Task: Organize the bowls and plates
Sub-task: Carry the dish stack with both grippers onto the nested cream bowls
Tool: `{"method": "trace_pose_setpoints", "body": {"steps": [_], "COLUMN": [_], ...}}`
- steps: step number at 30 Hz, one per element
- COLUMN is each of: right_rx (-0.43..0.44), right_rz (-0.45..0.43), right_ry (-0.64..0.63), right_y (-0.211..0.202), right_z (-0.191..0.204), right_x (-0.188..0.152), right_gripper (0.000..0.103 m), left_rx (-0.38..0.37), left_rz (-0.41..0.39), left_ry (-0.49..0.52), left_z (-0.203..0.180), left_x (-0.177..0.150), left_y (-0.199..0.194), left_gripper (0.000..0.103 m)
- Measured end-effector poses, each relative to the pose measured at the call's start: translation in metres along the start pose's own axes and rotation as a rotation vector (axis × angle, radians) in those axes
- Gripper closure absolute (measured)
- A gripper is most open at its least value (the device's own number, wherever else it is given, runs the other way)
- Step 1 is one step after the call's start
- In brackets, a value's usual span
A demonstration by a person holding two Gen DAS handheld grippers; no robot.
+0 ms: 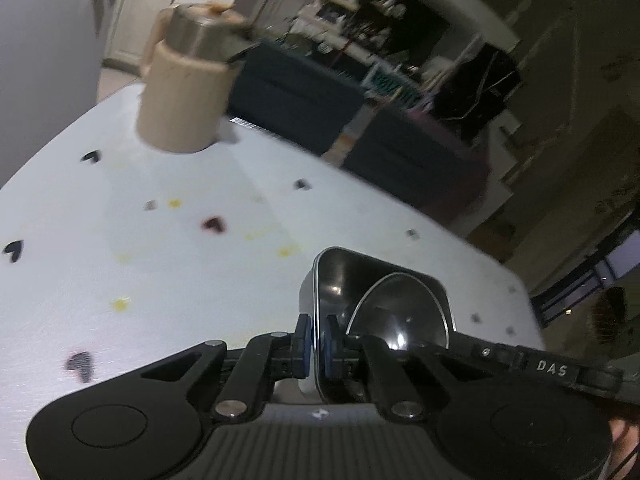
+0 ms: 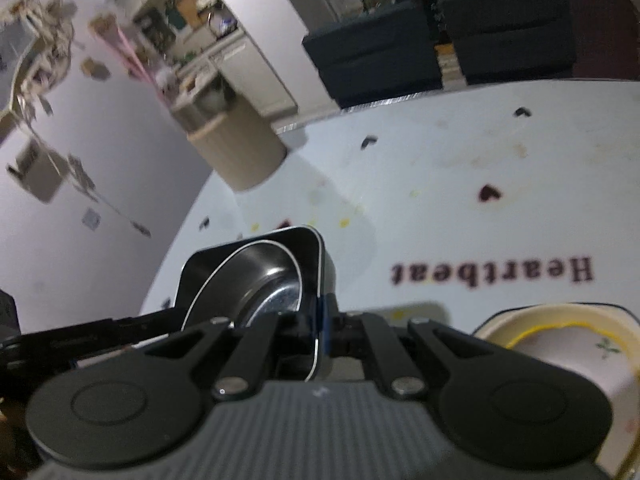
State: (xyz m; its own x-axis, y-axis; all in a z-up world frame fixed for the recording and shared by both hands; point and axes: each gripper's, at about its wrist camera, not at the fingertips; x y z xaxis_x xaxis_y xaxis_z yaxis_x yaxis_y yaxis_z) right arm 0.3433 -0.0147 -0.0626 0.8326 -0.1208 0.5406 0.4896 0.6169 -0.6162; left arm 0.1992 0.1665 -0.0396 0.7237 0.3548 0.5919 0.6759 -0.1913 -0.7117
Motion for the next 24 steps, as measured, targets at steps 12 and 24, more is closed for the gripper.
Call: {"method": "trace_pose_setpoints", "body": {"steps": [12,24], "right_rx": [0.009,-0.023], "right_rz": [-0.203,-0.319], "right_ry": [0.084,0.170], "right_y": [-0.104,-0.160], "right_z": [-0.046,-0.090], "right_x": [-0.022,-0.068], "right_gripper": [0.098,0.098], "left_rx": [-0.120,-0.210], "left_rz": [-0.021,0.005], "left_ry": [0.092,0.137], "left_z": [-0.084,-0.130], "left_x": [-0.027,-0.068], "left_y": [-0.004,0.012], "left_gripper": [0.097,0.097]}}
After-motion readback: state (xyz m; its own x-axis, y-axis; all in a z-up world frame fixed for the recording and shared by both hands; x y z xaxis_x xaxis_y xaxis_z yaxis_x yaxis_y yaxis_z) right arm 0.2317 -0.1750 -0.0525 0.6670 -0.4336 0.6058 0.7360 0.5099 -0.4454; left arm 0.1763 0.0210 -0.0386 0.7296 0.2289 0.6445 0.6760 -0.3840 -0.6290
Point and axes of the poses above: each gripper's, at about its wrist camera, not at the fingertips, and y roughly the way its jaws point, z to its left, x to its top, and after that the axes turned 7 degrees about x, right-handed
